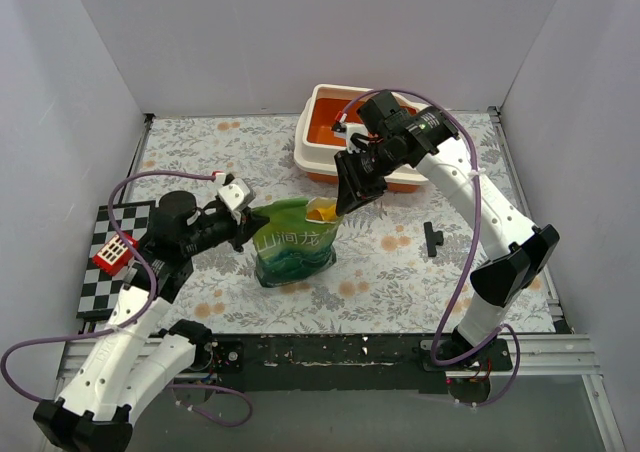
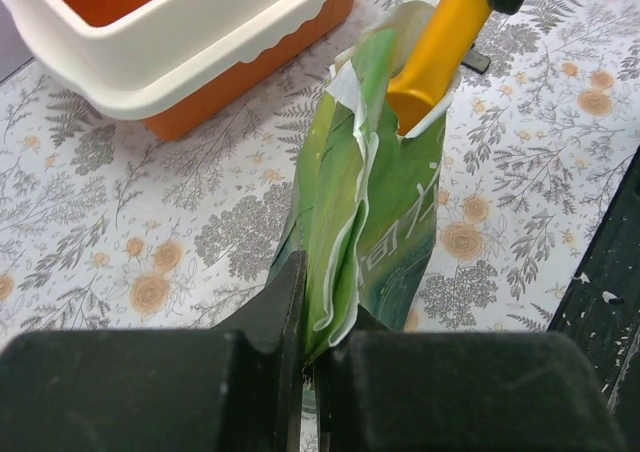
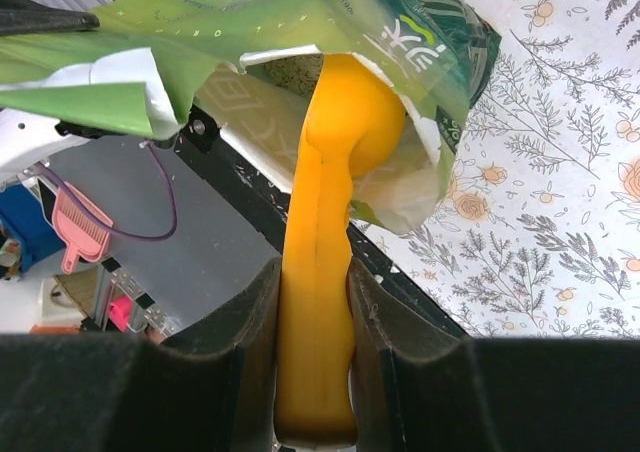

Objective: Fill the litter box with clean litter

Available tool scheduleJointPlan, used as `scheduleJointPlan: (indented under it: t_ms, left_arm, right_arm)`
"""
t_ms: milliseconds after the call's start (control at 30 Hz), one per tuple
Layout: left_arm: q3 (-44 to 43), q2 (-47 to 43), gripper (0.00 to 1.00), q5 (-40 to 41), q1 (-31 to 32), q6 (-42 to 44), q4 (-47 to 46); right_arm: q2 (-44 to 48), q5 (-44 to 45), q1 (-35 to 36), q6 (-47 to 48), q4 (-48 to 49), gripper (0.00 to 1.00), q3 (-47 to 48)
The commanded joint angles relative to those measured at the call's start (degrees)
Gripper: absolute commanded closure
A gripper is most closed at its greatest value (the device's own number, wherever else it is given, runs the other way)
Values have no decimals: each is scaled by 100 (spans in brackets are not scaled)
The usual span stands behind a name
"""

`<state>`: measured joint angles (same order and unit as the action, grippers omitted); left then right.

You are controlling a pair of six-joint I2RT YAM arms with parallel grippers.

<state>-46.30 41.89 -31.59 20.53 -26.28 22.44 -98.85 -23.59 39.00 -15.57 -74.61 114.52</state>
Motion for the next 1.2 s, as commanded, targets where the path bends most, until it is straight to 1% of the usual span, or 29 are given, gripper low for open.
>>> scheduleJointPlan:
  t_ms: [0, 133, 200, 267, 400, 500, 633, 767, 900, 1033, 1167]
  left_arm:
    - [-502, -242, 100, 776, -32, 299, 129]
    - [-660, -409, 100, 1146, -32, 518, 472]
    - [-696, -471, 100, 1130, -32, 571, 595]
    - [-678, -427, 100, 727, -32, 519, 622]
    - [-398, -200, 100, -363, -32, 186, 210]
    - [-187, 38, 100, -1040, -32, -95, -159]
    - [103, 83, 100, -1472, -32, -385, -607]
    - [507, -14, 100, -1534, -14, -641, -968]
    - [815, -146, 100, -1543, 38, -913, -1224]
    - [1018, -242, 100, -1525, 100, -1072, -1373]
    - [1080, -269, 100, -1437, 152, -1054, -1391]
  right_arm:
    - [155, -137, -24, 177, -45, 99, -35]
    - [217, 21, -33, 204, -54, 99, -122]
    - [269, 188, -33, 230, -45, 99, -245]
    - [270, 154, -16, 248, -45, 99, -351]
    - [191, 215, 125, 274, 7, 99, -535]
    - [199, 119, 178, 239, 288, 99, -947]
    - [243, -153, 178, 142, 955, 99, -1738]
    - [42, -751, 169, 186, 1492, 99, -2266]
    - [-108, -1252, 160, 151, 2309, 99, -2820]
    - [-161, -1911, 125, 11, 3459, 99, -3373]
    - [-240, -2535, 116, -270, 4698, 99, -3875]
